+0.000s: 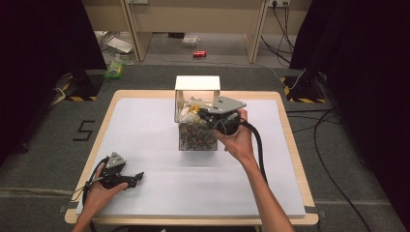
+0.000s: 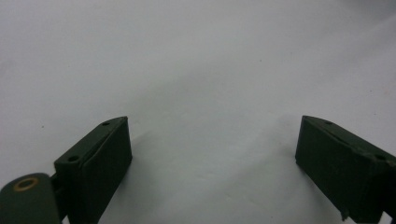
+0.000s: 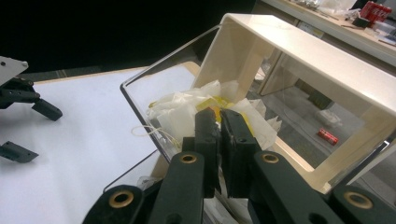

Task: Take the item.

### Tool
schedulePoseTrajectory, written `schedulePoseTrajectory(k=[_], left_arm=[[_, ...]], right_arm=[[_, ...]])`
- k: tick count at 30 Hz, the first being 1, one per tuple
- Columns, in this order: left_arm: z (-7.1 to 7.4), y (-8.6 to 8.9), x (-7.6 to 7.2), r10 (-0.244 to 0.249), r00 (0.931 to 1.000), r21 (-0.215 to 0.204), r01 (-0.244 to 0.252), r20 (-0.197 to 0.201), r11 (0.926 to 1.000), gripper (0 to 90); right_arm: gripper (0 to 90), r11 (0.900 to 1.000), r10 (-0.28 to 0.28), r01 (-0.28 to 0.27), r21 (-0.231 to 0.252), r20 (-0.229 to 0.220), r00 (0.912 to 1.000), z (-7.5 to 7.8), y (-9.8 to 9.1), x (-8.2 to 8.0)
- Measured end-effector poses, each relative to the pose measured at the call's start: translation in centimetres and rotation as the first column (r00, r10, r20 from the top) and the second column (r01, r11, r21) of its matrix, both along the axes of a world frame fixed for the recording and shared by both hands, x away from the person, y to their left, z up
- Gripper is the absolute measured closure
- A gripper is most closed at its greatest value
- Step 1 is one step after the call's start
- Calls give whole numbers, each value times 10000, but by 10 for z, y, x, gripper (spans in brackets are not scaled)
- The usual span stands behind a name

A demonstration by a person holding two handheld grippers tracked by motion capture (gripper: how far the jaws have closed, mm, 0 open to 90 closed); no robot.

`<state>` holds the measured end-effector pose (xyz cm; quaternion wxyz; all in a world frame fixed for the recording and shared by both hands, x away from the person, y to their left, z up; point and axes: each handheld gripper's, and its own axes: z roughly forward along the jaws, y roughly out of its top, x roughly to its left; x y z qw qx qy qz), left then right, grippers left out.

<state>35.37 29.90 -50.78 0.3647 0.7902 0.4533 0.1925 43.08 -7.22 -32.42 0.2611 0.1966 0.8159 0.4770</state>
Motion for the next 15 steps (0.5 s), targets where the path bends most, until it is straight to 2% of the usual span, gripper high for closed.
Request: schedulePoseTrajectory(k=[7,9,15], left_arm=[[0,0,0,-1,10000,2,1,1,10000,98],[0,0,0,0,10000,-2,0,0,10000,98],[0,0,0,-5,10000,7,5,-17,10000,98]], right_arm=[[874,9998,5,-10,194,227,9997,8,-2,-1],[876,9996,24,-38,289,470,9989,16,-2,-1],[877,9977,-67,25,679,612,9981,28,-4,-2]])
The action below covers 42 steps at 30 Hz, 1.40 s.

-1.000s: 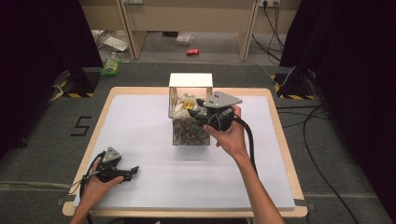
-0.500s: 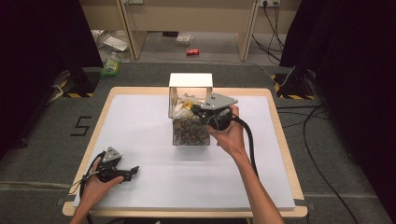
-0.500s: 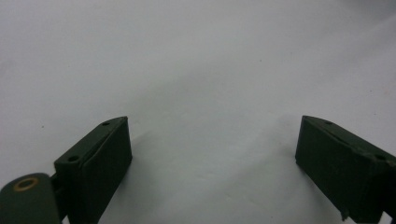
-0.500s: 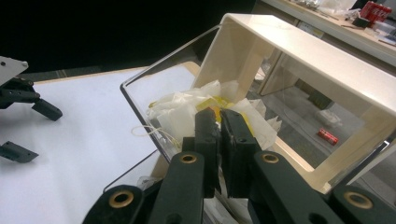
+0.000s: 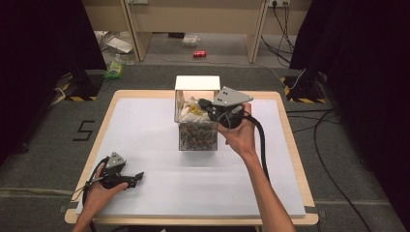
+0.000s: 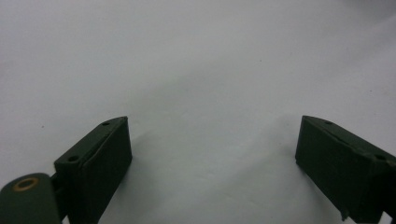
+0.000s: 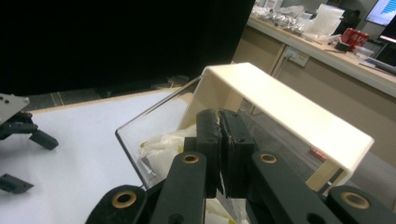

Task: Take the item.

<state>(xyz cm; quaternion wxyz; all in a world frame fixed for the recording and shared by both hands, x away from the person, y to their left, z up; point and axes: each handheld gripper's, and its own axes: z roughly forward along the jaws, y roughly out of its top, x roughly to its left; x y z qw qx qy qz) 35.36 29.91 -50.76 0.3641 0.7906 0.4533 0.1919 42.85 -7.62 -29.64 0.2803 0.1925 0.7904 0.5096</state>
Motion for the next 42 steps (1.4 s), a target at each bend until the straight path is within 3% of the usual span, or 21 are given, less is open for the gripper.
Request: schedulePoseTrajectory(k=[21,30,42], left_arm=[[0,0,0,3,10000,0,-3,2,10000,98],[0,0,0,5,10000,13,-5,2,10000,98],[0,0,0,9,10000,11,-9,3,10000,98]], right_arm=[[877,9937,-198,164,1107,297,9994,24,-20,-7],[877,9877,-714,635,1431,505,9962,35,-52,-17],[877,9778,-1445,1352,1598,476,9884,31,-90,-25]])
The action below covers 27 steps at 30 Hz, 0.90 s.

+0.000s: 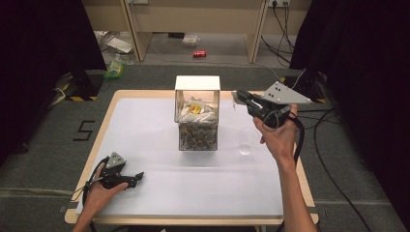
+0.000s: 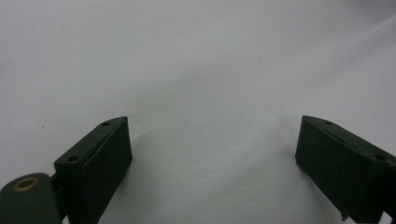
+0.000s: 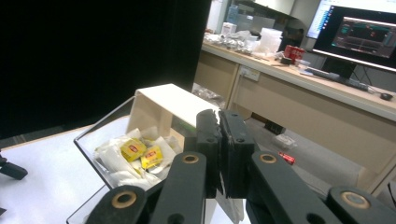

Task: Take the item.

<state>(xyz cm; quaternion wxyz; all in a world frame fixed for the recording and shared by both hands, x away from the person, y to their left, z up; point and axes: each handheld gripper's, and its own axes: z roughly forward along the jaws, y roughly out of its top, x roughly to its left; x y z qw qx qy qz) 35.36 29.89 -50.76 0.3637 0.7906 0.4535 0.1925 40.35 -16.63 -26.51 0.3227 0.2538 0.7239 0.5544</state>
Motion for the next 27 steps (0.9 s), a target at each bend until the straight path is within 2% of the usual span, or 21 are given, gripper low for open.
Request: schedulePoseTrajectory(k=[7,12,24,27], left_arm=[[0,0,0,-2,10000,3,2,-1,10000,98],[0,0,0,6,10000,-9,-6,15,10000,98],[0,0,0,5,10000,-6,-5,24,10000,98],[0,0,0,8,10000,-8,-8,24,10000,98]], right_arm=[[876,9994,-332,333,90,-107,9994,-9,-18,-2],[876,9978,-645,649,142,-279,9975,-23,-29,-2],[876,9937,-1115,1119,50,-515,9924,-51,-43,-3],[876,9926,-1175,1191,229,-621,9911,-60,-46,-4]])
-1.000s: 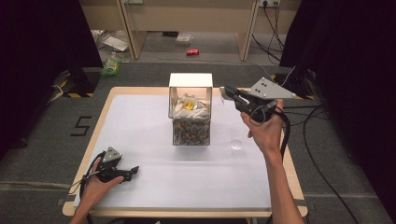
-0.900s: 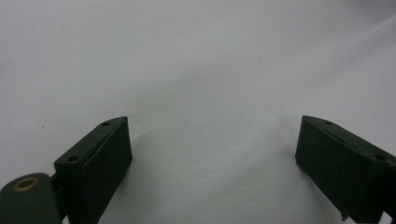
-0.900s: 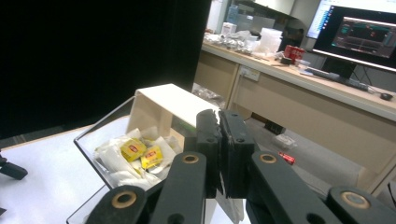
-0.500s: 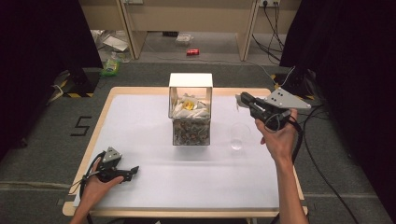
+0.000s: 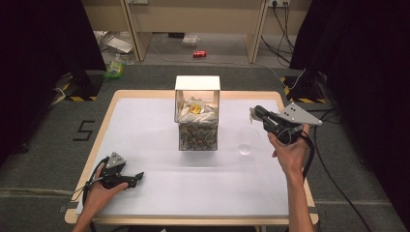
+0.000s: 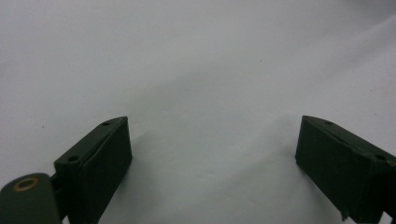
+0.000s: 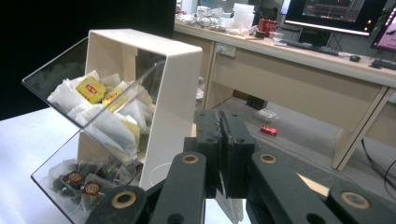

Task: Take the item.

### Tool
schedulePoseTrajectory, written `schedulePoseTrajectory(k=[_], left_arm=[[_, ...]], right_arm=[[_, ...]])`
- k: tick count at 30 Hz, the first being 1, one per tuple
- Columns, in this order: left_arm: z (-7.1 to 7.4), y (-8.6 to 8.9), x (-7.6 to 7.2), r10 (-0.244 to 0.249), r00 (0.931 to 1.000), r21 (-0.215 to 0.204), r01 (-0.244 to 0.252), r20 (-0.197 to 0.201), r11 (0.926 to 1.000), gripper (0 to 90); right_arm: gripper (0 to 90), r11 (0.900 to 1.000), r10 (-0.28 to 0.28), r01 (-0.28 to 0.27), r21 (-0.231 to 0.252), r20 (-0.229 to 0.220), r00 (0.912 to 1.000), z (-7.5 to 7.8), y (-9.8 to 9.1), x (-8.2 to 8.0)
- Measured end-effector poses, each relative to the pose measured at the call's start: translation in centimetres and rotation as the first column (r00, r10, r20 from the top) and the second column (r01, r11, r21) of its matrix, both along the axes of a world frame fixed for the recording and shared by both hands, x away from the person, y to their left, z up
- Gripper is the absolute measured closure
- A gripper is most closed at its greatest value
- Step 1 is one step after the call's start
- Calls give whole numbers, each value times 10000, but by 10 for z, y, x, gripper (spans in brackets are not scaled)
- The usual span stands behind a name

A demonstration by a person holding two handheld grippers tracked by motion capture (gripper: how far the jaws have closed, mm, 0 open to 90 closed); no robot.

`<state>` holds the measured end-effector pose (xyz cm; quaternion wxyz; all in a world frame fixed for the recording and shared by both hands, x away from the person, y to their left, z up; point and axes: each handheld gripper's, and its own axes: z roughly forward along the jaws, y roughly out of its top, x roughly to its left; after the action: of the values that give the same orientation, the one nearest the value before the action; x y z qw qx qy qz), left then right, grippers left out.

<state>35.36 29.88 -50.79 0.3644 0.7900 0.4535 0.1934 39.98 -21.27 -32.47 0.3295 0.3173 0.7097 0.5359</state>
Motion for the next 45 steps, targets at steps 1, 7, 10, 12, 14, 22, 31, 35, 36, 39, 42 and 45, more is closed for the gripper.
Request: schedulePoseTrajectory(k=[1,7,10,12,14,22,31,35,36,39,42,45], left_arm=[[0,0,0,-3,10000,1,3,-1,10000,98],[0,0,0,-5,10000,3,5,-2,10000,98],[0,0,0,-4,10000,-1,4,-2,10000,98],[0,0,0,-9,10000,-8,9,-2,10000,98],[0,0,0,-10,10000,-9,10,-1,10000,98],[0,0,0,-13,10000,-5,13,-5,10000,98],[0,0,0,-12,10000,-11,12,-7,10000,98],[0,0,0,-13,10000,-9,13,-7,10000,98],[0,0,0,-14,10000,-9,14,-7,10000,98],[0,0,0,-12,10000,-8,12,-3,10000,98],[0,0,0,-20,10000,5,20,1,10000,98],[0,0,0,-14,10000,-8,14,-6,10000,98]], right_arm=[[875,10000,-7,7,13,-29,10000,-4,-1,0],[875,9999,-90,91,49,-254,9996,-18,-4,0],[875,9999,-110,111,48,-344,9993,-22,-4,1],[875,9999,-115,113,-37,-396,9991,-26,-3,1],[875,9999,-142,137,-91,-494,9987,-30,-3,2],[875,9998,-189,189,-19,-808,9966,-43,-5,6],[875,9998,-205,204,-19,-1239,9921,-60,-4,13],[875,9998,-190,201,58,-1498,9885,-69,-3,17],[875,9998,-187,199,56,-1571,9874,-72,-3,18],[875,9997,-246,248,-10,-1739,9845,-79,-2,21],[875,9997,-250,247,-42,-1904,9814,-84,-2,23],[874,9997,-259,248,-79,-2063,9781,-89,-1,24]])
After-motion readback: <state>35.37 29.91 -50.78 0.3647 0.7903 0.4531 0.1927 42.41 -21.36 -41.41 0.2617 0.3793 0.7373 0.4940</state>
